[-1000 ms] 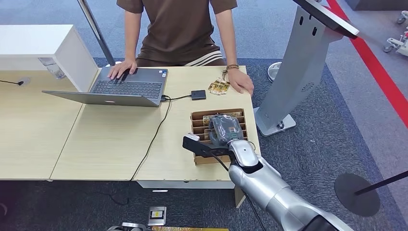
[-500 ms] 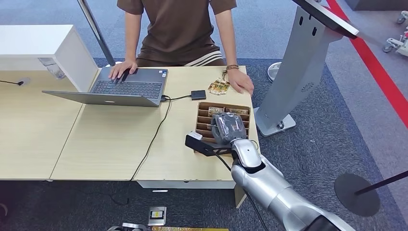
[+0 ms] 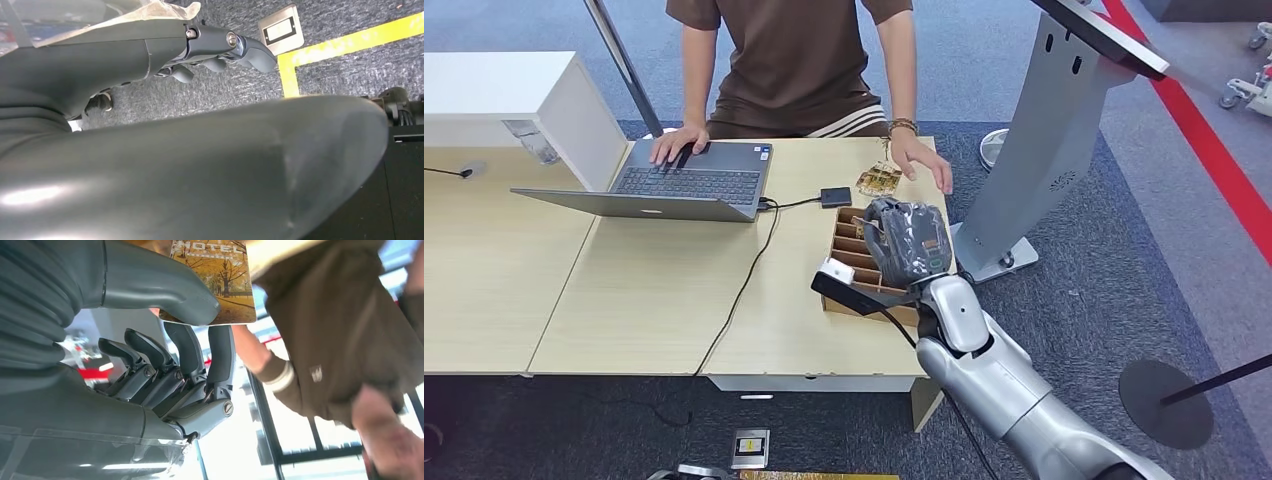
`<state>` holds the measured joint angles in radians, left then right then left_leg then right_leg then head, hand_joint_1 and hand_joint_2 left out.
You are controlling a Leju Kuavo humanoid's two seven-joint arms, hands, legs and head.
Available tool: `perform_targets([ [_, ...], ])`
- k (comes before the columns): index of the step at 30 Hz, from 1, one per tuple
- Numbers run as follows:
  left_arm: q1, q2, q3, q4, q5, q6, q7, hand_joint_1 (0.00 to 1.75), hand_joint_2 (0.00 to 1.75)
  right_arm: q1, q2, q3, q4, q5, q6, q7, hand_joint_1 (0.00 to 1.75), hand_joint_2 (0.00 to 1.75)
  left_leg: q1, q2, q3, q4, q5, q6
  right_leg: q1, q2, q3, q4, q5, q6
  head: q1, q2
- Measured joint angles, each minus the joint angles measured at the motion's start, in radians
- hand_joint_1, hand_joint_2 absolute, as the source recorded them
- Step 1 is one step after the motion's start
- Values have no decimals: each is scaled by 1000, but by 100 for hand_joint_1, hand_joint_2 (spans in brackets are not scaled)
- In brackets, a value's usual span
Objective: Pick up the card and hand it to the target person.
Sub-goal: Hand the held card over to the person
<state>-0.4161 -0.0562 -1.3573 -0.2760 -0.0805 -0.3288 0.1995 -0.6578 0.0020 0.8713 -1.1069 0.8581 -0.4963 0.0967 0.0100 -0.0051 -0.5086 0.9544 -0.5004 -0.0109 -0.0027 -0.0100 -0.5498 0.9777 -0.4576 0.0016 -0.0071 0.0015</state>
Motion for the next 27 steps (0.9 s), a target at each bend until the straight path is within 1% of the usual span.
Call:
perform_targets([
  [5, -1, 1, 0, -5, -26, -3, -10, 0, 0, 22, -31, -20, -122, 77, -69, -26, 175, 175, 0, 0, 0, 0, 0, 0, 0, 0, 0, 0, 0, 0, 0, 0],
  [10, -5, -2, 0, -12, -53, -17, -17, 0, 0, 48, -58, -38, -208, 156, -112, -42, 175, 175, 0, 0, 0, 0, 0, 0, 0, 0, 0, 0, 0, 0, 0, 0],
  [17, -17, -13, -4, -18, -76, -28, -24, 0, 0, 80, -85, -64, -262, 233, -178, -57, 175, 175, 0, 0, 0, 0, 0, 0, 0, 0, 0, 0, 0, 0, 0, 0],
  [22, -21, -20, -7, -19, -86, -30, -26, 0, 0, 91, -96, -74, -271, 285, -190, -58, 175, 175, 0, 0, 0, 0, 0, 0, 0, 0, 0, 0, 0, 0, 0, 0],
  [23, -22, -21, -7, -20, -87, -31, -26, 0, 0, 92, -97, -76, -271, 292, -187, -58, 167, 175, 0, 0, 0, 0, 0, 0, 0, 0, 0, 0, 0, 0, 0, 0],
  [26, -22, -23, -8, -20, -90, -32, -28, 0, 0, 94, -100, -78, -271, 307, -163, -56, 36, 175, 0, 0, 0, 0, 0, 0, 0, 0, 0, 0, 0, 0, 0, 0],
  [27, -23, -24, -8, -20, -91, -32, -29, 0, 0, 94, -101, -78, -271, 308, -151, -56, 0, 175, 0, 0, 0, 0, 0, 0, 0, 0, 0, 0, 0, 0, 0, 0],
])
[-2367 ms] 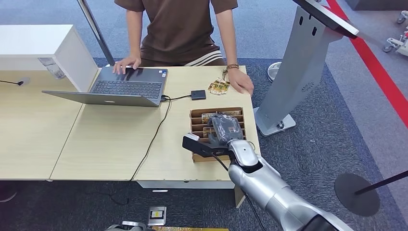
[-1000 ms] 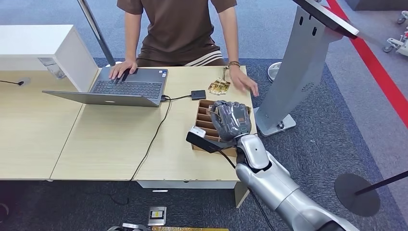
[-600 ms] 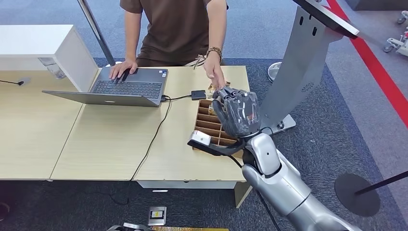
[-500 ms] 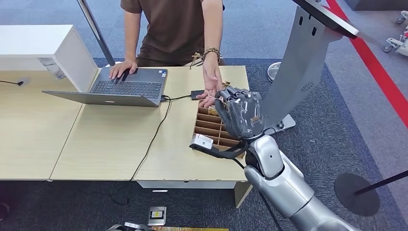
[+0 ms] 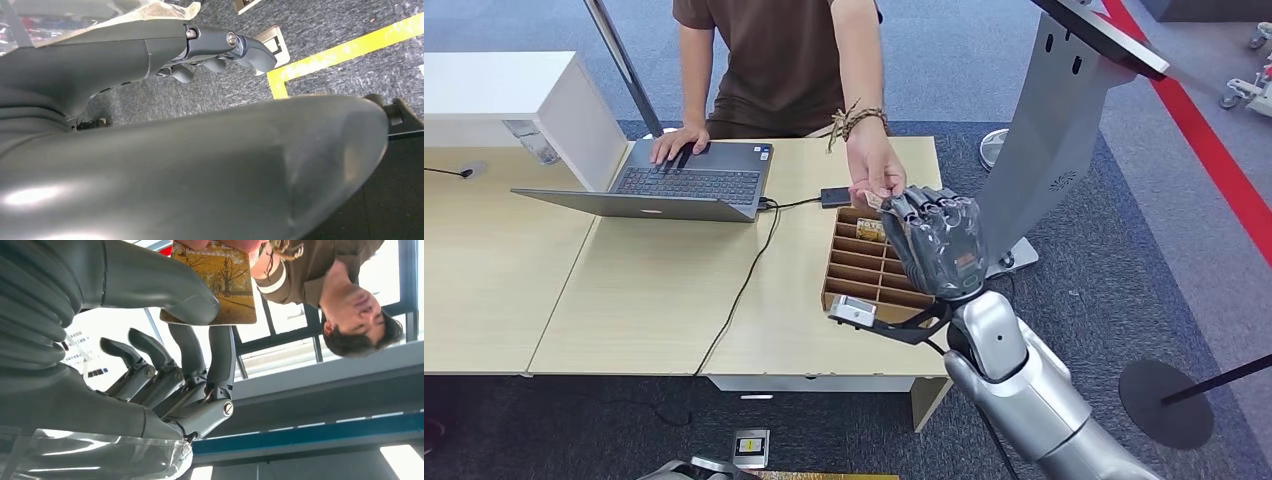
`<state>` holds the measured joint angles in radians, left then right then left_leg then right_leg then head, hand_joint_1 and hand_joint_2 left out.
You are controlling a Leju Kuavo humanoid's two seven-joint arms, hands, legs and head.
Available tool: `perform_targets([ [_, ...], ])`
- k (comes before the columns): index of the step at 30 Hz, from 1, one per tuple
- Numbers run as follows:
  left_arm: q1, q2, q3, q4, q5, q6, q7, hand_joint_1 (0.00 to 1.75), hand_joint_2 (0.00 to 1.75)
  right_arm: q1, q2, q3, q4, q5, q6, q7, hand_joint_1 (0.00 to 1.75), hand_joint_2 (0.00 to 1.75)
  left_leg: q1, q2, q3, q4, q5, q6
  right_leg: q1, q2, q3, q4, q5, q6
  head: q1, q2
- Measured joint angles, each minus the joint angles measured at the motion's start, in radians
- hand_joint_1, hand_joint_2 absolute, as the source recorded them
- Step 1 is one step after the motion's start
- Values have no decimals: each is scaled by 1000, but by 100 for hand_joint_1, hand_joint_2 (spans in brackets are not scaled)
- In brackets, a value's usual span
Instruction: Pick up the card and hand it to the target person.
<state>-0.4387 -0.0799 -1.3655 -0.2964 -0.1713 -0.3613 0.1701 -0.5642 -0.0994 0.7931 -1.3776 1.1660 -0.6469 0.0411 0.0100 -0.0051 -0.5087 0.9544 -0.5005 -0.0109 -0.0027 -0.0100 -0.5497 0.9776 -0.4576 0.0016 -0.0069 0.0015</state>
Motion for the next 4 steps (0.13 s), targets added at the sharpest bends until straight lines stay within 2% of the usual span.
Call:
perform_targets([
  [4, -1, -2, 0, 0, -1, -1, -1, 0, 0, 0, -1, 0, 5, -36, 59, -5, 0, 175, 0, 0, 0, 0, 0, 0, 0, 0, 0, 0, 0, 0, 0, 0],
])
